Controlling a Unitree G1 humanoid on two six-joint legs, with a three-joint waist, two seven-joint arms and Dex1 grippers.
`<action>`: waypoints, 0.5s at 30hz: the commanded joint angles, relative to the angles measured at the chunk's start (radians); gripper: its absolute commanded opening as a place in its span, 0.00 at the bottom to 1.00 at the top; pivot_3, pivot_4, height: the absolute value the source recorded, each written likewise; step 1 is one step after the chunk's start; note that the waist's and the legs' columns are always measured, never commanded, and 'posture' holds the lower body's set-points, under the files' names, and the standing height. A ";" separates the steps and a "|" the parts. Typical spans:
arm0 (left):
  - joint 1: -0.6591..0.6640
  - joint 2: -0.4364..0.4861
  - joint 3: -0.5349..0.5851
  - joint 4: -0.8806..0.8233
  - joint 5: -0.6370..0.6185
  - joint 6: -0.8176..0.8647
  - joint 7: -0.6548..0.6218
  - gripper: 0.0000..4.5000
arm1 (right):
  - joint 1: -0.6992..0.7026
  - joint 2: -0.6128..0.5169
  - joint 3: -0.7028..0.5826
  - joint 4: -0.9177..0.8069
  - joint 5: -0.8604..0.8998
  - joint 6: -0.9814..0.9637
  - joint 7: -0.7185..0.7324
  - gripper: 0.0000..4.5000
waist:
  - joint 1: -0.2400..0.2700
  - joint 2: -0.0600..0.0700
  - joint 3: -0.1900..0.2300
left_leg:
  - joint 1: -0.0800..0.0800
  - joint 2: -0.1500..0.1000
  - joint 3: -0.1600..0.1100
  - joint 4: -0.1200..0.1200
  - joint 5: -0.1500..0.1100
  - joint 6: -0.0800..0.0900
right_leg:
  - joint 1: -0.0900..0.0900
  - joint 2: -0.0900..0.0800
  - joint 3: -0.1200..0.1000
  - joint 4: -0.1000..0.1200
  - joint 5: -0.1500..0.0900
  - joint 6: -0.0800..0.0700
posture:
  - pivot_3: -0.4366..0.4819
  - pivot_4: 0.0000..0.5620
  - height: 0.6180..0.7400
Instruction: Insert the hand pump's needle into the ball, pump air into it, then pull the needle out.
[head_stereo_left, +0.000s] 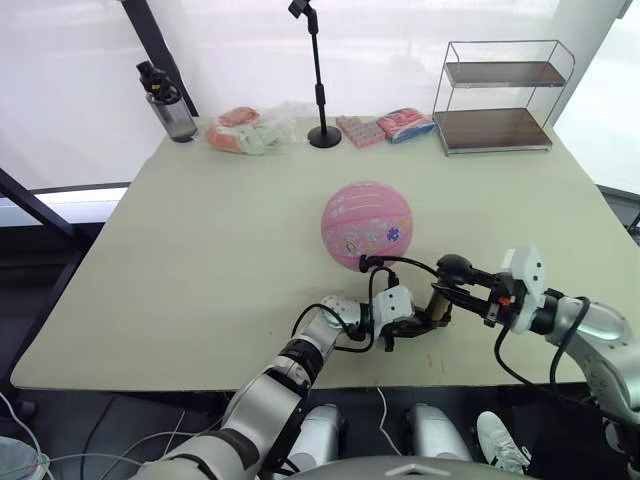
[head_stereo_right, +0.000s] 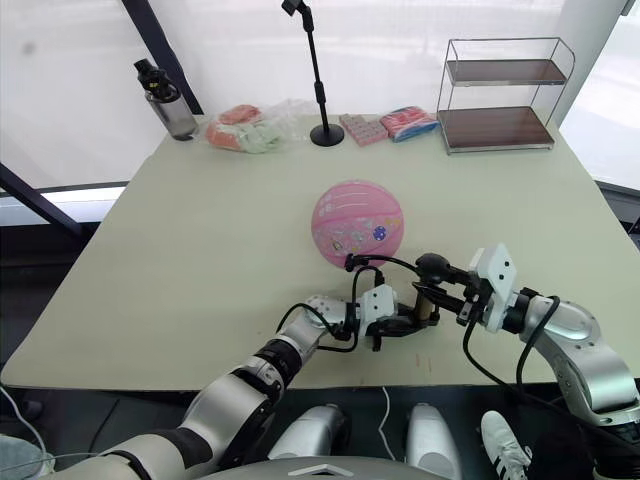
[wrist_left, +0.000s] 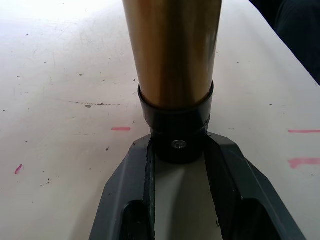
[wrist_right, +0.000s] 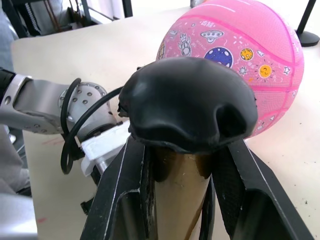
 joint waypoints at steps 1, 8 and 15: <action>0.043 0.014 -0.019 0.054 0.029 0.024 -0.017 0.24 | -0.017 -0.060 -0.095 -0.061 0.078 0.063 0.027 0.24 | 0.004 0.001 0.001 | -0.001 0.000 0.000 0.000 0.000 0.000 | 0.000 0.000 0.000 0.000 0.000 0.000 | 0.48 0.27 1.00; 0.041 0.011 -0.017 0.058 0.030 0.022 -0.022 0.24 | -0.105 -0.191 -0.290 -0.102 0.274 0.204 0.051 0.24 | 0.013 0.002 0.010 | -0.005 -0.002 -0.001 0.000 0.000 0.000 | -0.002 -0.002 -0.001 -0.001 0.000 -0.001 | 0.48 0.27 1.00; 0.039 0.010 -0.019 0.057 0.028 0.021 -0.021 0.24 | -0.217 -0.280 -0.416 -0.103 0.447 0.323 0.029 0.24 | 0.014 0.001 0.015 | -0.009 -0.002 -0.002 0.002 0.000 0.000 | -0.005 -0.003 -0.002 -0.001 0.000 0.000 | 0.48 0.27 1.00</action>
